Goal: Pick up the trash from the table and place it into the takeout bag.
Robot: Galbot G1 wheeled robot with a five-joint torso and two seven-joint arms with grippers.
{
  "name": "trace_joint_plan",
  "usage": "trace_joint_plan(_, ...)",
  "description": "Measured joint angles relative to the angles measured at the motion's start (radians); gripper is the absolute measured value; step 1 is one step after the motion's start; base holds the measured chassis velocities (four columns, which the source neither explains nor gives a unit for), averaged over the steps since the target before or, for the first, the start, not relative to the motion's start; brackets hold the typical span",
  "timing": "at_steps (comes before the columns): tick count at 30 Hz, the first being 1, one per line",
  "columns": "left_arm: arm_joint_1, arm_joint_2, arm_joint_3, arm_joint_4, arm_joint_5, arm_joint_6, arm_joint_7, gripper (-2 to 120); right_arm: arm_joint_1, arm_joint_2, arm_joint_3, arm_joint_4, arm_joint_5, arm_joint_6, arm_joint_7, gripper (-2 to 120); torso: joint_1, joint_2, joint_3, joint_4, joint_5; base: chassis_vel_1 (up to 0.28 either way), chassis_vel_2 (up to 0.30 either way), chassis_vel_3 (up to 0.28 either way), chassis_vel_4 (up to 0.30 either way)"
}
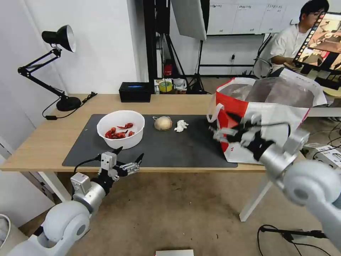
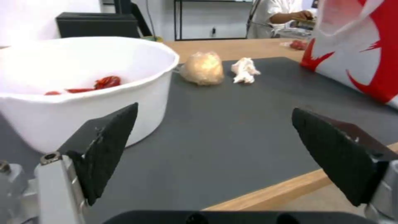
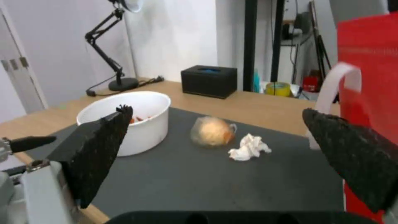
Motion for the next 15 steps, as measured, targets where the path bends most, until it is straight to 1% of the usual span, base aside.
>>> trace_joint_plan(2, 0.011, -0.002, -0.010, 0.017, 0.007, -0.011, 0.007, 100, -0.050, 0.025, -0.003, 0.002, -0.045, 0.033, 0.011, 100, 0.000, 0.000, 0.000, 0.0001, -0.0001, 0.000, 0.000, 0.000, 0.000)
trace_joint_plan(3, 0.011, -0.002, -0.010, 0.017, 0.007, -0.011, 0.007, 100, -0.050, 0.025, -0.003, 0.002, -0.045, 0.033, 0.011, 100, 0.000, 0.000, 0.000, 0.0001, -0.0001, 0.000, 0.000, 0.000, 0.000)
trace_joint_plan(4, 0.020, -0.005, -0.021, 0.027, 0.012, -0.017, 0.013, 100, -0.089, 0.042, -0.006, -0.001, -0.088, 0.065, 0.013, 100, 0.000, 0.000, 0.000, -0.0001, 0.0000, 0.000, 0.000, 0.000, 0.000)
trace_joint_plan(5, 0.020, -0.005, -0.021, 0.027, 0.012, -0.017, 0.013, 100, -0.089, 0.042, -0.006, -0.001, -0.088, 0.065, 0.013, 100, 0.000, 0.000, 0.000, -0.0001, 0.0000, 0.000, 0.000, 0.000, 0.000)
trace_joint_plan(7, 0.043, -0.014, -0.036, 0.037, 0.027, -0.027, 0.022, 100, -0.144, 0.070, -0.011, -0.018, -0.162, 0.128, 0.012, 100, 0.000, 0.000, 0.000, 0.0000, 0.0001, 0.000, 0.000, 0.000, 0.000)
trace_joint_plan(8, 0.043, -0.014, -0.036, 0.037, 0.027, -0.027, 0.022, 100, -0.144, 0.070, -0.011, -0.018, -0.162, 0.128, 0.012, 100, 0.000, 0.000, 0.000, 0.0000, 0.0001, 0.000, 0.000, 0.000, 0.000)
trace_joint_plan(11, 0.074, -0.031, -0.049, 0.051, 0.049, -0.050, 0.035, 100, -0.197, 0.106, -0.015, -0.049, -0.222, 0.192, 0.010, 100, 0.000, 0.000, 0.000, -0.0001, 0.0001, 0.000, 0.000, 0.000, 0.000)
trace_joint_plan(12, 0.074, -0.031, -0.049, 0.051, 0.049, -0.050, 0.035, 100, -0.197, 0.106, -0.015, -0.049, -0.222, 0.192, 0.010, 100, 0.000, 0.000, 0.000, -0.0001, 0.0001, 0.000, 0.000, 0.000, 0.000)
trace_joint_plan(15, 0.101, -0.050, -0.058, 0.060, 0.067, -0.064, 0.044, 100, -0.235, 0.134, -0.018, -0.085, -0.261, 0.239, 0.007, 100, 0.000, 0.000, 0.000, 0.0000, 0.0001, 0.000, 0.000, 0.000, 0.000)
